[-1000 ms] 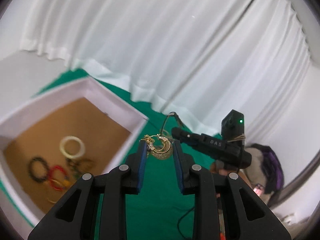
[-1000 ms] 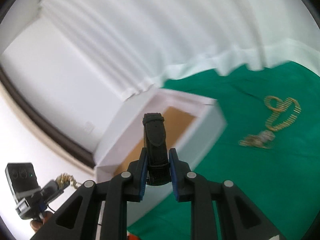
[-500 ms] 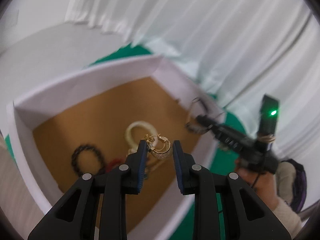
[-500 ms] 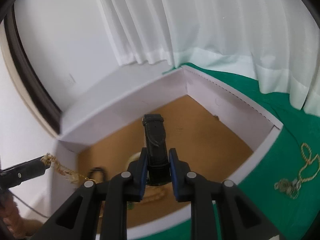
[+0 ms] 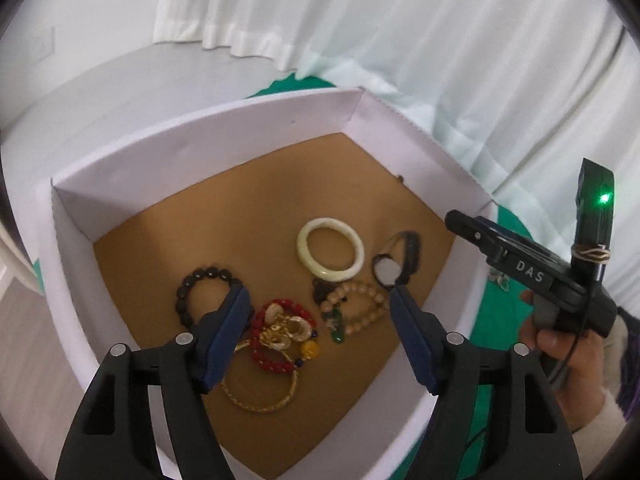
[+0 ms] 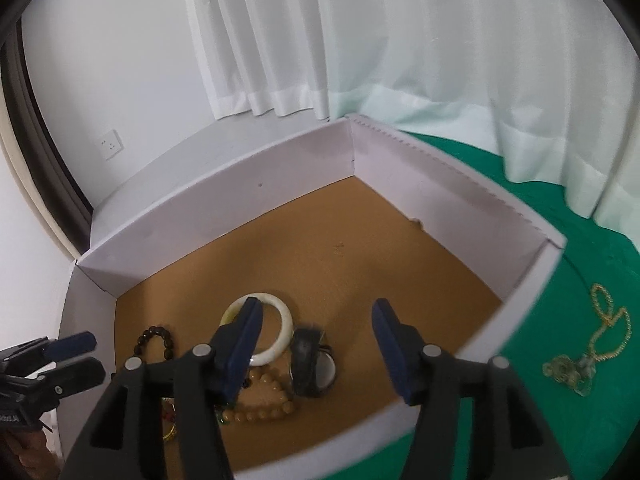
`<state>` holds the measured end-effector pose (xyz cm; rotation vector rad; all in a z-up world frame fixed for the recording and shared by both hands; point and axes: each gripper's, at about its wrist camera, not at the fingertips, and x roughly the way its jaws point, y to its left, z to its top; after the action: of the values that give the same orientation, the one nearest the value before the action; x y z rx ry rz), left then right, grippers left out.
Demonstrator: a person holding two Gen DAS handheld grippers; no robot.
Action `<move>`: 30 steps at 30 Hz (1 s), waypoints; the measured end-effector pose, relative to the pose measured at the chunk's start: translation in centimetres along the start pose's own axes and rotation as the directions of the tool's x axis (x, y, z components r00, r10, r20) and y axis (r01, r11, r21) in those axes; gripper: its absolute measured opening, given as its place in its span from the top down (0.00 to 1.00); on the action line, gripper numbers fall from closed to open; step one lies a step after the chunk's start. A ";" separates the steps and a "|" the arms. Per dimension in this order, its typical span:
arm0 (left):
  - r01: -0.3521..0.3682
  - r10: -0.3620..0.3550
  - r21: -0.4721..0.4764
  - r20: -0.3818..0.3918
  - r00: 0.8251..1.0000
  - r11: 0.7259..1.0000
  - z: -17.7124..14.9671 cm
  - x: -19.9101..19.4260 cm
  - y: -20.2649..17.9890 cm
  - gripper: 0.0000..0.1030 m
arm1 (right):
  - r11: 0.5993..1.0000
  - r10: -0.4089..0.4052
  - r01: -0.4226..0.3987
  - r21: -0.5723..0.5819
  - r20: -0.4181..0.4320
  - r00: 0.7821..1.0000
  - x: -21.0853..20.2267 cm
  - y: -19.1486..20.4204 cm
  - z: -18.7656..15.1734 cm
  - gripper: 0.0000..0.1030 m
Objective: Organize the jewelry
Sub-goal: 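Carry the earrings and watch into the white tray and open both grippers, then withdraw both tools from the tray back over the cloth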
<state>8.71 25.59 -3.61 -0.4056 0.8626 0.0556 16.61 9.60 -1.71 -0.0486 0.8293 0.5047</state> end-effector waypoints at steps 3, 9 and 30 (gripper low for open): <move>0.007 -0.008 0.032 0.018 1.000 0.999 -0.6 -0.7 -1.5 0.24 | 0.999 -0.039 0.039 0.003 0.022 0.999 -2.0 -0.8 -1.0 0.31; 0.058 -0.063 0.126 0.032 0.998 0.990 -3.0 -2.7 -6.3 0.20 | 0.993 -0.121 0.120 0.011 0.036 0.992 -6.3 -4.0 -5.3 0.30; 0.195 -0.130 0.403 -0.184 0.974 0.894 -14.0 3.0 -21.4 0.15 | 0.853 -0.454 0.461 0.244 -0.088 0.887 -16.5 -18.9 -25.5 0.29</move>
<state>5.01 0.35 -7.03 -0.0749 0.9606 -0.3177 -1.88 -19.83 -10.13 -0.0110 0.8710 -0.0594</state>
